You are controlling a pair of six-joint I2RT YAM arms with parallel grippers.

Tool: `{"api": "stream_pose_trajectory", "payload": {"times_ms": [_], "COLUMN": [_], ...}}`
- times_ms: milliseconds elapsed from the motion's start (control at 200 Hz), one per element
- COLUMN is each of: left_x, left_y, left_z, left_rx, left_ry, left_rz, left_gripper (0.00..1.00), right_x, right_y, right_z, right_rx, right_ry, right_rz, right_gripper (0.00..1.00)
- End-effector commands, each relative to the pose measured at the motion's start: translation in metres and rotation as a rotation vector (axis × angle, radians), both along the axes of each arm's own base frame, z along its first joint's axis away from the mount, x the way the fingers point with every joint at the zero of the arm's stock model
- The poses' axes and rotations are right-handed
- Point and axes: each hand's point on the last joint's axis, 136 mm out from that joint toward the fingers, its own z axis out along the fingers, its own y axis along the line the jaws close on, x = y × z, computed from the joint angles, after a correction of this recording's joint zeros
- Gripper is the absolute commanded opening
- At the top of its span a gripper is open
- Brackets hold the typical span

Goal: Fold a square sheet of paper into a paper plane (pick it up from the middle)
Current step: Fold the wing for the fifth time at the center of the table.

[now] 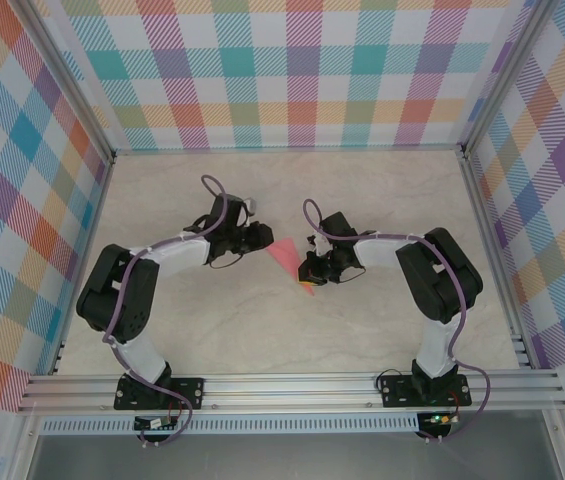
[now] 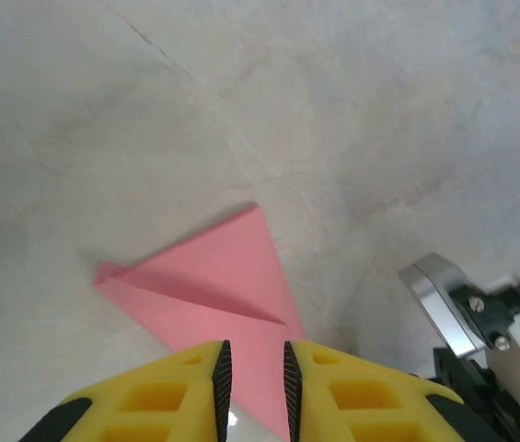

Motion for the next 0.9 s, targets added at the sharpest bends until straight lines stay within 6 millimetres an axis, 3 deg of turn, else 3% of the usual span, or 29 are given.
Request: {"api": "stream_pose_trajectory", "payload": {"times_ms": [0, 230, 515, 760, 895], "left_x": [-0.015, -0.014, -0.012, -0.022, -0.023], "left_y": [-0.027, -0.042, -0.02, -0.013, -0.014], "left_z": [-0.014, -0.04, -0.079, -0.091, -0.095], "left_rx": [-0.066, -0.04, 0.111, 0.141, 0.144], "left_ry": [0.044, 0.094, 0.162, 0.206, 0.22], "left_rz": [-0.063, -0.087, -0.014, -0.005, -0.005], "left_gripper": [0.23, 0.19, 0.18, 0.18, 0.18], "right_x": [-0.018, -0.017, -0.021, -0.002, 0.007], "right_y": [-0.019, -0.017, -0.022, 0.004, 0.017], "right_z": [-0.027, -0.023, -0.025, 0.025, 0.03], "right_rx": [-0.091, -0.074, -0.094, 0.006, 0.017], "right_ry": [0.079, 0.076, 0.08, -0.033, -0.054], "right_rz": [-0.016, -0.01, -0.009, 0.045, 0.067], "right_gripper": [0.05, 0.05, 0.05, 0.06, 0.06]}}
